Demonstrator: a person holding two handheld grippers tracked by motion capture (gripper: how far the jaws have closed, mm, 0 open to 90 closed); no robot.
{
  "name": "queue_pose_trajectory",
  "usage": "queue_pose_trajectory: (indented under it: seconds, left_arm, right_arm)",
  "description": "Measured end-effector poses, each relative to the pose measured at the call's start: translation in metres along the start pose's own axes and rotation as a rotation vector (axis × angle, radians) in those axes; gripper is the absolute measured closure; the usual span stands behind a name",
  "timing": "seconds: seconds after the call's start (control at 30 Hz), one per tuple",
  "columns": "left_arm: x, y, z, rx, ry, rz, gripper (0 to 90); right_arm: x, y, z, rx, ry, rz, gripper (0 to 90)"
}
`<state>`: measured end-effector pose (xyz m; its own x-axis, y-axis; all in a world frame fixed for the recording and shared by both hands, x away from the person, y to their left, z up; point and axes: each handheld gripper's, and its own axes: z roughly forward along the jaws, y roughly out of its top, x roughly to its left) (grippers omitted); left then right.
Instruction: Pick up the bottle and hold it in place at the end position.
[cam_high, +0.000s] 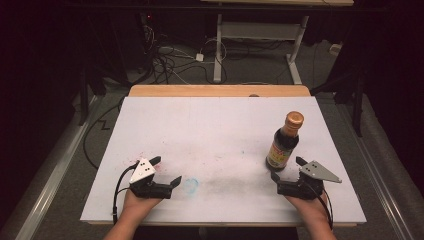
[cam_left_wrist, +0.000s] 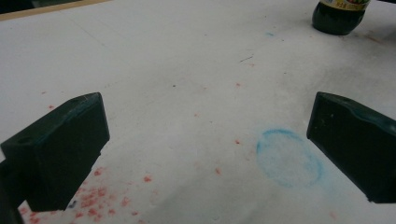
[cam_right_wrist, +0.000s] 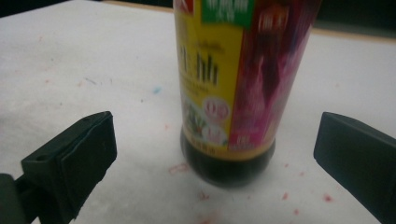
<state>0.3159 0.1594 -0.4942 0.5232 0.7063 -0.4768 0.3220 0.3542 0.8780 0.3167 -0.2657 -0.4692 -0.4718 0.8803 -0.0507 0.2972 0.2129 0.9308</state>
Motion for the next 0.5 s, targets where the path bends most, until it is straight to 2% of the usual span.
queue_pose_trajectory:
  seconds: [0.07,0.2,0.4,0.5]
  left_arm:
    - [0.000,0.000,0.000,0.003,-0.001,0.002,0.0]
    - [0.000,0.000,0.001,0.007,0.003,0.004,0.0]
    - [-0.001,-0.001,0.002,0.025,-0.001,0.016,0.0]
    - [-0.001,-0.001,0.000,0.015,-0.009,0.013,0.0]
  right_arm:
    - [-0.001,0.008,-0.002,-0.022,0.008,0.006,0.2]
    - [-0.002,0.017,-0.001,-0.016,0.004,0.006,0.2]
    - [-0.011,0.036,0.012,-0.014,-0.001,0.032,1.6]
    - [-0.013,0.043,0.017,-0.024,0.000,0.032,4.9]
